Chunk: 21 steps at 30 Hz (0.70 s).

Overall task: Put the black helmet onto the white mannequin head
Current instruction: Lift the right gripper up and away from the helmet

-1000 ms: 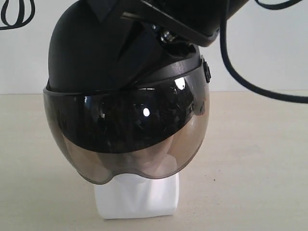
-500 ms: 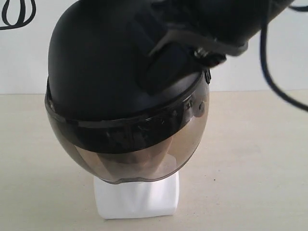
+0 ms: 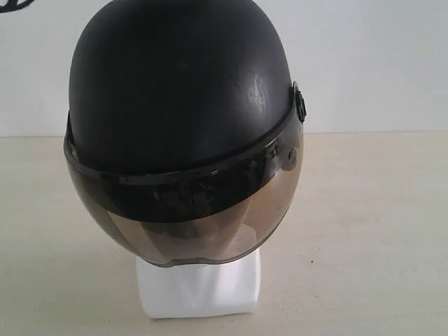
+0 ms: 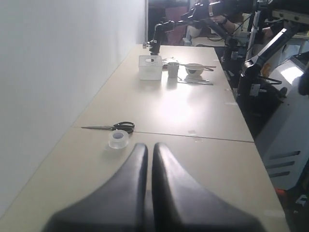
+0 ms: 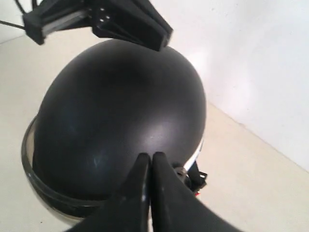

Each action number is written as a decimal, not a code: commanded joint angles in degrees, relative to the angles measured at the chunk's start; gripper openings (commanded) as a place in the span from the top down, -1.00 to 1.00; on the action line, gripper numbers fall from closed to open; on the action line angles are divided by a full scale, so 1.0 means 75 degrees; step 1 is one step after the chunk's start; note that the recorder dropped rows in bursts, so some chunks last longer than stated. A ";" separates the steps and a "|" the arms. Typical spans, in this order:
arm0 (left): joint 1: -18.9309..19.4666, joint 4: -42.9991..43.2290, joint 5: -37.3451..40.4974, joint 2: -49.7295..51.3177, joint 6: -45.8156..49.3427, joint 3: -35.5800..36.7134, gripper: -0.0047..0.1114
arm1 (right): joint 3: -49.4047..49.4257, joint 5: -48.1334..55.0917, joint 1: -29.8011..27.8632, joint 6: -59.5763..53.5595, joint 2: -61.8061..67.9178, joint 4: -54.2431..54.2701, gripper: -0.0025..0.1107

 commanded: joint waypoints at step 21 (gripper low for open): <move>0.0491 0.0049 -0.0047 -0.3661 -0.1703 0.0382 0.84 | 0.3859 -0.0940 -0.0033 0.2573 -0.4379 -0.1936 0.96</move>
